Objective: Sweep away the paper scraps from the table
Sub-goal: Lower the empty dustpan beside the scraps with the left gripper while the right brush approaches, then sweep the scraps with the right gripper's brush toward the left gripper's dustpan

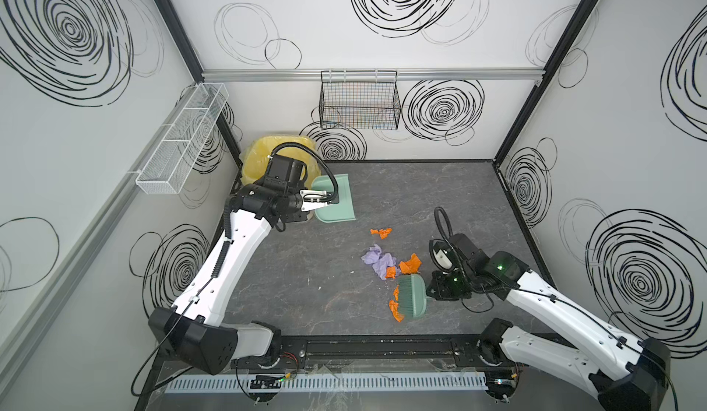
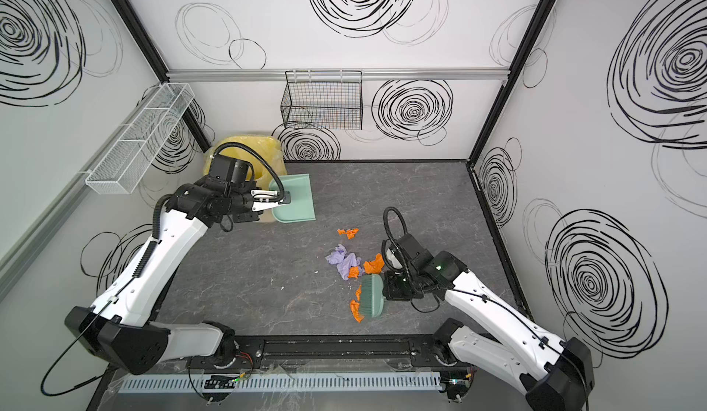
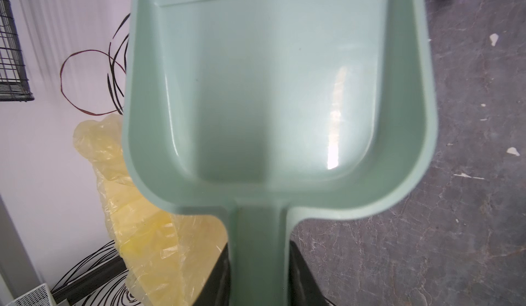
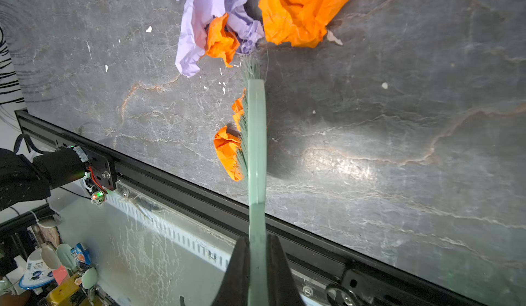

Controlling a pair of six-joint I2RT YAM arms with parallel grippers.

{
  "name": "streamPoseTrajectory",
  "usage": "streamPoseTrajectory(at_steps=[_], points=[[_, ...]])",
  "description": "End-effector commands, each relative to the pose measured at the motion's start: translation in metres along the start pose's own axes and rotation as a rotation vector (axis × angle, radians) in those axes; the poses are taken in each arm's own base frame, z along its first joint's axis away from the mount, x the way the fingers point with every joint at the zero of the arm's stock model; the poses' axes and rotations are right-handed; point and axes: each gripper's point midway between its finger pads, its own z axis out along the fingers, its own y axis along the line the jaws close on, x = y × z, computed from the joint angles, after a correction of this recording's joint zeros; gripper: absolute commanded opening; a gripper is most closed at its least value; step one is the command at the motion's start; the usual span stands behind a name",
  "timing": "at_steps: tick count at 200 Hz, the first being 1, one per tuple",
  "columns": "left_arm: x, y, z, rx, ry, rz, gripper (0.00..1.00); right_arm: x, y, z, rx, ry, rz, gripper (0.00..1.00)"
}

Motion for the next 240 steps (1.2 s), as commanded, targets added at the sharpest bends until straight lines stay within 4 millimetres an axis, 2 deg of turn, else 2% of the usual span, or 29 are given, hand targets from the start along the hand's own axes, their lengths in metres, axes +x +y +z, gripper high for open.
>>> streamPoseTrajectory(at_steps=[1,36,94,134,173,204,240], points=[[-0.004,0.001,-0.001,-0.017,-0.031,-0.022,0.0,-0.018,-0.015,0.006,0.07,-0.061,0.042,0.0],[-0.004,-0.015,0.009,0.027,-0.037,-0.049,0.0,-0.051,-0.013,0.005,0.046,-0.146,0.071,0.0],[-0.001,-0.07,0.038,0.13,-0.045,-0.095,0.0,-0.092,0.0,-0.002,0.013,-0.211,0.052,0.0],[0.003,-0.103,0.059,0.183,-0.034,-0.098,0.0,-0.108,0.016,-0.032,0.001,-0.249,0.018,0.0],[0.007,-0.114,0.073,0.203,-0.025,-0.073,0.0,-0.117,0.03,-0.077,0.0,-0.341,-0.032,0.0],[0.006,-0.119,0.083,0.232,-0.035,-0.013,0.0,-0.122,0.021,-0.099,0.061,-0.408,-0.011,0.0],[0.016,-0.122,0.099,0.275,0.0,0.088,0.0,-0.118,-0.018,-0.104,0.293,-0.378,0.05,0.0]])
